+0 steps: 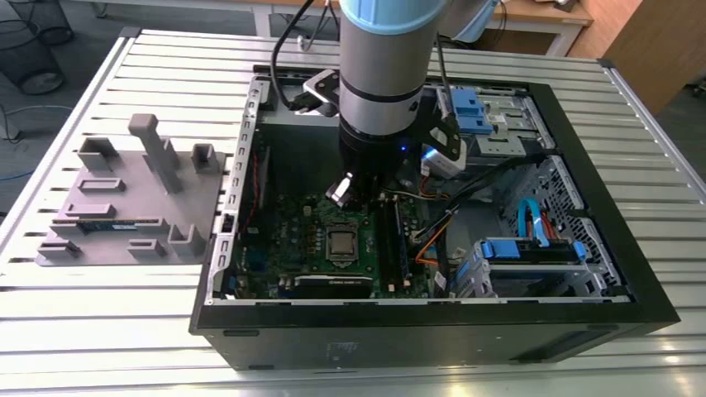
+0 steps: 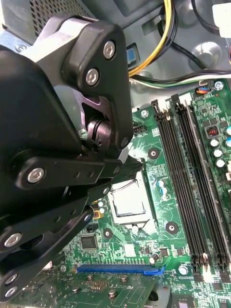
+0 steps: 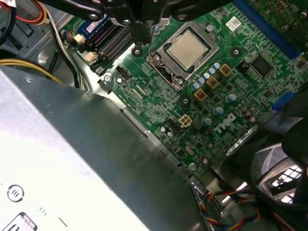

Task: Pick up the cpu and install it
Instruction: 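Install the first cpu locking lever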

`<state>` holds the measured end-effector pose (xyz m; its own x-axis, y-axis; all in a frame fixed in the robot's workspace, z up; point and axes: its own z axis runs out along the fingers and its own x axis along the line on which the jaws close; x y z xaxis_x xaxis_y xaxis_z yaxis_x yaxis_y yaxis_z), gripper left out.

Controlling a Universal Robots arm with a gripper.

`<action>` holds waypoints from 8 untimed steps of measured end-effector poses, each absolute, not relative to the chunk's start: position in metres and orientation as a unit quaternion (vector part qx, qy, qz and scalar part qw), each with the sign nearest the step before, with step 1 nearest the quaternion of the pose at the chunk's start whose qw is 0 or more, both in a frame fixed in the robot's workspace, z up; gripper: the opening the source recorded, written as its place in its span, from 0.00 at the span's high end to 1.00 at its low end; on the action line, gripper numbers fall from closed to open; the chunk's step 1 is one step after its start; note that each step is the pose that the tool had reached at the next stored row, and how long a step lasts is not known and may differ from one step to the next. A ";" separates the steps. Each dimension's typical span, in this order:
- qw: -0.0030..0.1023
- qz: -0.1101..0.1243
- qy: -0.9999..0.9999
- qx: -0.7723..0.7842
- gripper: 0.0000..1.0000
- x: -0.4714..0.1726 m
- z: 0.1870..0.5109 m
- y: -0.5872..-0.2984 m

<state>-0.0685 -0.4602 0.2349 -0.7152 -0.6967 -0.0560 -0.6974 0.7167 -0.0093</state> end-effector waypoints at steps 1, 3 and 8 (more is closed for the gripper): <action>0.027 0.005 0.927 -0.375 0.89 -0.069 0.234 -0.460; 0.027 0.003 0.928 -0.372 0.89 -0.070 0.232 -0.460; 0.024 -0.003 0.932 -0.361 0.89 -0.072 0.228 -0.460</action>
